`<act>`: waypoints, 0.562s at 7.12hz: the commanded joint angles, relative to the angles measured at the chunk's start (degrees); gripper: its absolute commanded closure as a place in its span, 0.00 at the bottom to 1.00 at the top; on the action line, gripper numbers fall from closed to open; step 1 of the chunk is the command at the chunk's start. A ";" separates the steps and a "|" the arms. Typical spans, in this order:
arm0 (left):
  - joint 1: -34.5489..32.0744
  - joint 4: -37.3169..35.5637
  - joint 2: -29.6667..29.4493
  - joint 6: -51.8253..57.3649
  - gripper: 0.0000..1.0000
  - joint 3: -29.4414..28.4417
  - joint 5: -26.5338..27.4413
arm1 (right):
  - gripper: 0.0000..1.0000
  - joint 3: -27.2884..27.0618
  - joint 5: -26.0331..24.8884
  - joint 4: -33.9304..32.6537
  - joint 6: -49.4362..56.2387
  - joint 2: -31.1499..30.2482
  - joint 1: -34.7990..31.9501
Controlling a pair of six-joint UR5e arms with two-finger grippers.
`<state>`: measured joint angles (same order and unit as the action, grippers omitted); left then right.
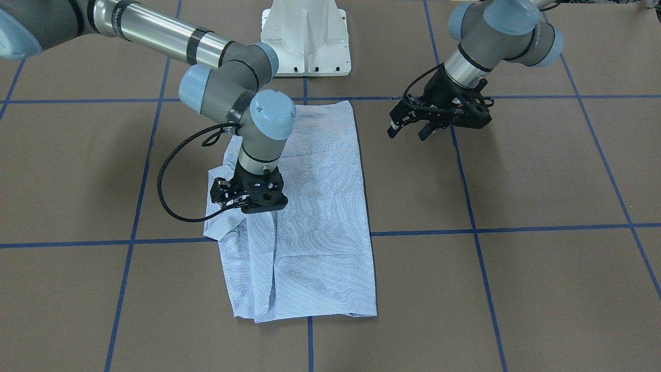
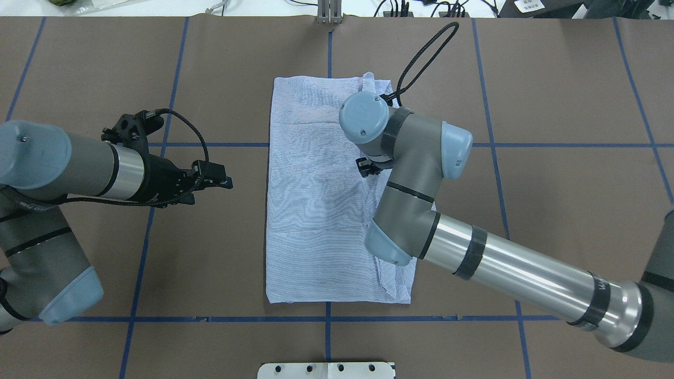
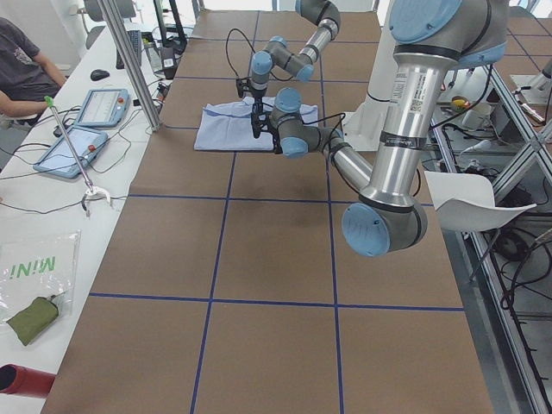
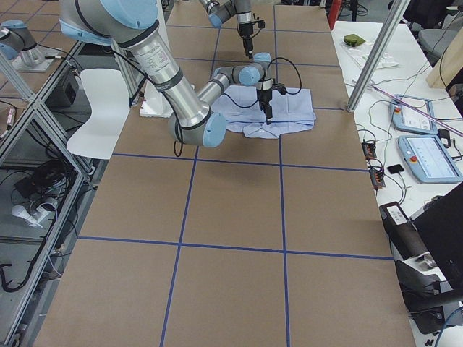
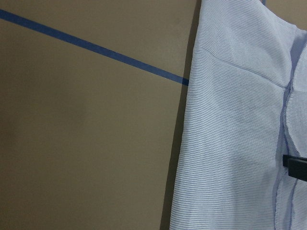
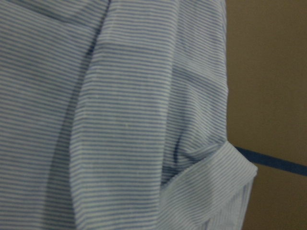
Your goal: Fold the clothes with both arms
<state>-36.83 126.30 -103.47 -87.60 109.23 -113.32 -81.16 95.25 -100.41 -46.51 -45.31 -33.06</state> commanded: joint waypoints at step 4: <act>2.20 -0.44 -3.14 -2.66 0.00 -0.15 0.21 | 0.00 -14.81 0.46 -2.60 8.98 -14.98 -4.64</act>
<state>-34.71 125.99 -106.10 -90.05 109.08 -113.15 -93.67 95.47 -102.90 -38.69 -58.17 -37.03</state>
